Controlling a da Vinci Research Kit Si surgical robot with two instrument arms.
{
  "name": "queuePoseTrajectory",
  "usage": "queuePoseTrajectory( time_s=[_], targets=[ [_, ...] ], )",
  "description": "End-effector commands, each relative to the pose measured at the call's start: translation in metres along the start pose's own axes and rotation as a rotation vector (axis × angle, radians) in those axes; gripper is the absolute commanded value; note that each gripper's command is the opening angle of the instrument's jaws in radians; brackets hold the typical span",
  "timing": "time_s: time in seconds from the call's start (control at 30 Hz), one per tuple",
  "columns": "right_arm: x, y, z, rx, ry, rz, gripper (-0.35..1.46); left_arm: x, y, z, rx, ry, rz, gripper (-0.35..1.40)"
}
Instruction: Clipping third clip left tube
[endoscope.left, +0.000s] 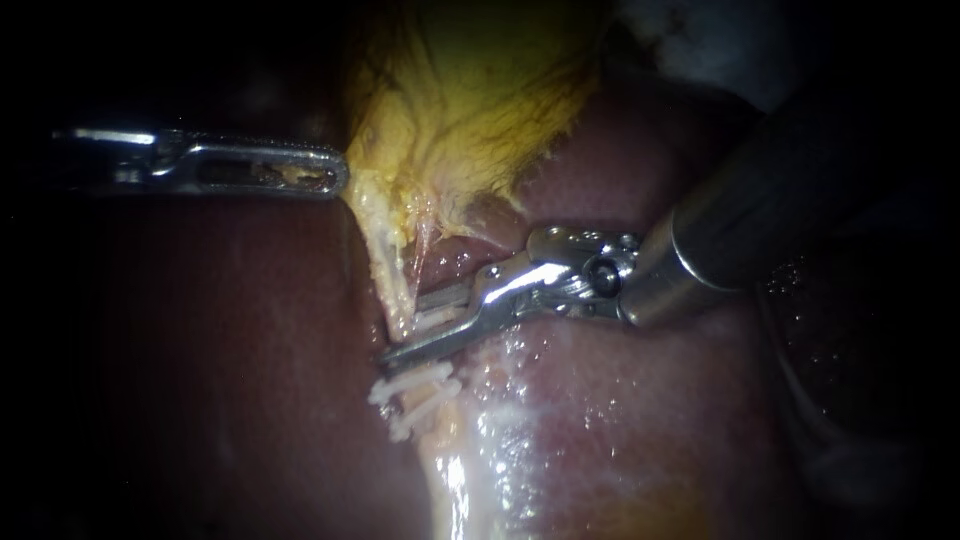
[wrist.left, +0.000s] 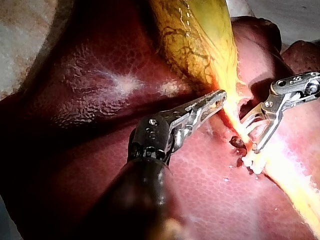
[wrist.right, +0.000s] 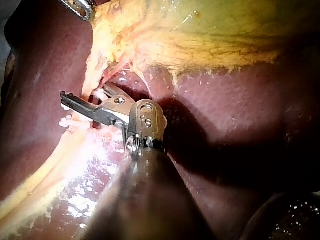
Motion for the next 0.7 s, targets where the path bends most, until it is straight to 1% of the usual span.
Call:
queuePoseTrajectory(
  time_s=[0.03,0.2,0.33,0.5,0.7],
  targets=[
    [0.0,0.0,0.0,0.0,0.0,0.0,0.53,0.0,0.0,0.0,0.0,0.0,0.0,-0.35],
    [-0.0001,0.0,-0.0002,0.001,-0.001,0.0,0.53,0.0,0.0,0.0,0.0,0.0,0.0,-0.35],
    [-0.0003,-0.0001,-0.0012,0.0,0.0,-0.012,0.53,0.0,0.0,0.0,0.0,0.0,0.0,-0.35],
    [-0.0007,0.0,-0.0034,-0.006,0.007,-0.037,0.53,0.0,0.0,0.0,0.0,0.0,0.0,-0.35],
    [-0.0008,0.0002,-0.0064,-0.007,0.011,-0.04,0.53,0.0,0.0,0.0,0.0,0.0,0.0,-0.35]
  ],
)
